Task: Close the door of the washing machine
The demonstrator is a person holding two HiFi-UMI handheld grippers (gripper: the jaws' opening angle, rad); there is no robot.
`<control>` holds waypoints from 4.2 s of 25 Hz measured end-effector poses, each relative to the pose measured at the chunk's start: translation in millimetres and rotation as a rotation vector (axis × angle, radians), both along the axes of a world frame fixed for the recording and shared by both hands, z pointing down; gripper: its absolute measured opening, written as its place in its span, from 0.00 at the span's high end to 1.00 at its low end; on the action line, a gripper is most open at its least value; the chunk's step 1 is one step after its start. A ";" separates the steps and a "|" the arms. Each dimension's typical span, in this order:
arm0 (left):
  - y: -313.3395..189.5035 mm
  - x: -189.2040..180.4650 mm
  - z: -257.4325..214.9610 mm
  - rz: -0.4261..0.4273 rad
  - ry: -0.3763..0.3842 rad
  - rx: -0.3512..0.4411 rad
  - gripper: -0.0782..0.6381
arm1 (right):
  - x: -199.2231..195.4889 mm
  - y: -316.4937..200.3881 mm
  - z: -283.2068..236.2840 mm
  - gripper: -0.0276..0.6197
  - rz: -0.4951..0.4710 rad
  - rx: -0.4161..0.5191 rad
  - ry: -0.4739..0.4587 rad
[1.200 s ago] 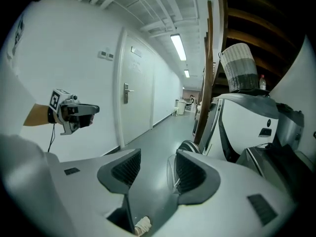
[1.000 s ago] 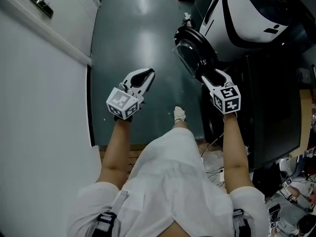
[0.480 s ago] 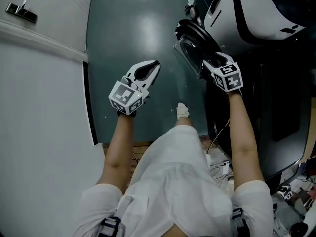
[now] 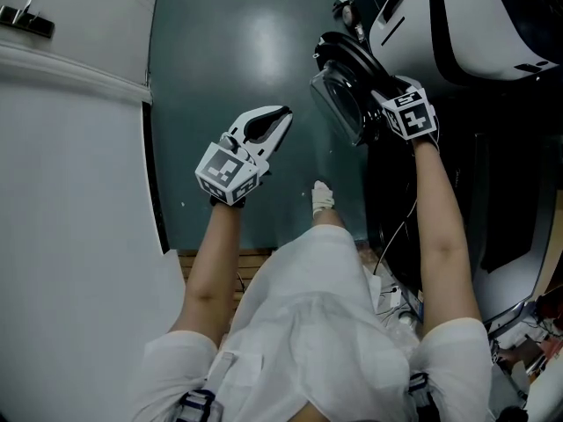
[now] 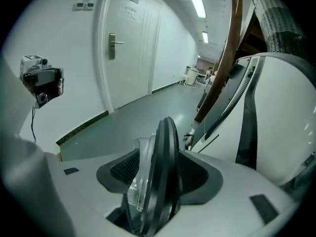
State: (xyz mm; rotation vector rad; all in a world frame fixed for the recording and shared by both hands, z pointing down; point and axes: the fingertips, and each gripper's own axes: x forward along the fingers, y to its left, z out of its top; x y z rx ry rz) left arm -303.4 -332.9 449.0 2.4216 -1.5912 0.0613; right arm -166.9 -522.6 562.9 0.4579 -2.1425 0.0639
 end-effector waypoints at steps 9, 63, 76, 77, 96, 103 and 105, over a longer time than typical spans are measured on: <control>0.0 0.7 14.4 -0.012 0.007 -0.024 0.87 | -1.9 -21.1 24.4 0.58 -0.001 -0.031 0.083; 183.9 54.6 4.0 0.034 -0.001 -0.055 0.87 | 30.3 246.8 40.9 0.52 -0.547 0.053 0.355; 217.6 89.8 4.8 0.111 0.011 -0.048 0.87 | 48.4 296.8 13.5 0.52 -0.376 0.007 0.186; 222.5 91.9 4.9 0.115 0.013 -0.049 0.86 | 49.3 300.8 10.5 0.52 -0.337 0.000 0.152; 194.5 139.5 118.5 0.250 -0.158 -0.290 0.60 | 143.6 356.7 -93.1 0.53 0.168 -0.029 -0.468; 157.3 163.3 154.3 0.294 -0.256 -0.372 0.55 | 185.5 367.5 -97.4 0.54 0.223 -0.001 -0.533; 150.6 170.8 158.4 0.306 -0.276 -0.378 0.55 | 198.1 371.1 -97.5 0.54 0.223 0.010 -0.533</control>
